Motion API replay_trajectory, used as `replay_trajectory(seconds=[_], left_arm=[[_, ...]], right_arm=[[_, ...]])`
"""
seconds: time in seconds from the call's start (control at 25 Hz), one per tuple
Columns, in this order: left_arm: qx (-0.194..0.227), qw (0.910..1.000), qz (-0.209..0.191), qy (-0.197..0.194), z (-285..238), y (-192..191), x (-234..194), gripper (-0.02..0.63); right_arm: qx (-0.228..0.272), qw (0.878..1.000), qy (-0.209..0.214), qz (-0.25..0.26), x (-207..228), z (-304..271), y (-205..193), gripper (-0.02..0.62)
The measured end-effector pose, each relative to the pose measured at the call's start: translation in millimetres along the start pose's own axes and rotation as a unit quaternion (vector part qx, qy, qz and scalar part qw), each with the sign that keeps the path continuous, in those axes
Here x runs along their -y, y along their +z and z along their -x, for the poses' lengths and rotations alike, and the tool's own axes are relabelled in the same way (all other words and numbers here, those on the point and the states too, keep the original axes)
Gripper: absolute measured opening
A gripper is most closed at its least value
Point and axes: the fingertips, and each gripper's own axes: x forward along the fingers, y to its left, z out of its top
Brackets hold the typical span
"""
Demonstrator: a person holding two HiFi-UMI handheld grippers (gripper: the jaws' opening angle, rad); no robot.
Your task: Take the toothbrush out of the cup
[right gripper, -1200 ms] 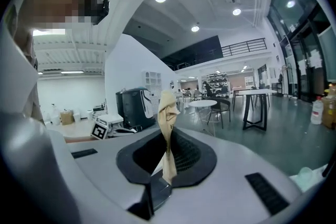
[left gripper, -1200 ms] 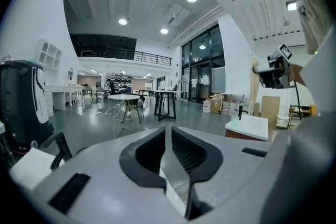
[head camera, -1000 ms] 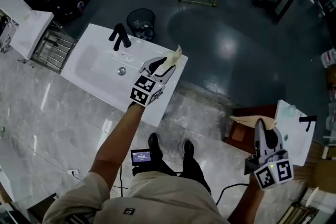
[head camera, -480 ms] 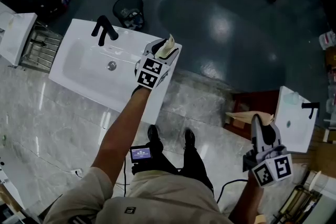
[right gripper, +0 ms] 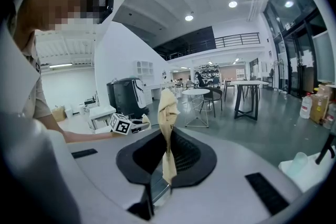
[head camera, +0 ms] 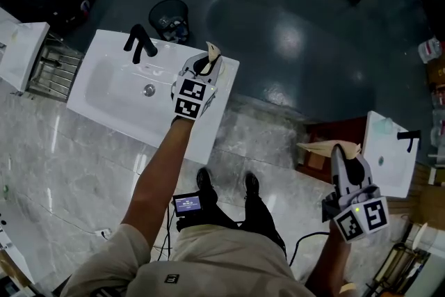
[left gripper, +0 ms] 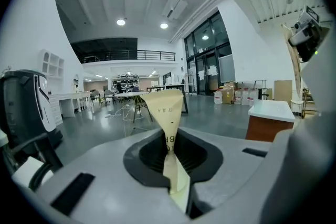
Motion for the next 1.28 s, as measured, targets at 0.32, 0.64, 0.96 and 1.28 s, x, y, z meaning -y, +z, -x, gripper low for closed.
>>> replay_trajectory(seconds=[0.32, 0.64, 0.96, 1.28], left_arm=[[0.064, 0.9975, -0.027, -0.011, 84.2, 81.6, -4.1, 0.029], [0.139, 0.9881, -0.043, -0.051, 207.4, 163.4, 10.0, 0.029], [0.194, 0.9729, -0.071, -0.104, 339.0, 233.8, 70.1, 0.029], [0.211, 0.9671, -0.100, -0.102, 463.1, 248.4, 162.3, 0.029]], right_arm=[[0.040, 0.999, -0.006, 0.011, -37.0, 19.6, 34.7, 0.028], [0.096, 0.995, -0.031, 0.012, -84.2, 65.8, 68.5, 0.028], [0.146, 0.988, -0.046, 0.017, -109.2, 148.2, 88.7, 0.028], [0.190, 0.981, -0.012, 0.024, -146.3, 255.8, 74.8, 0.028]])
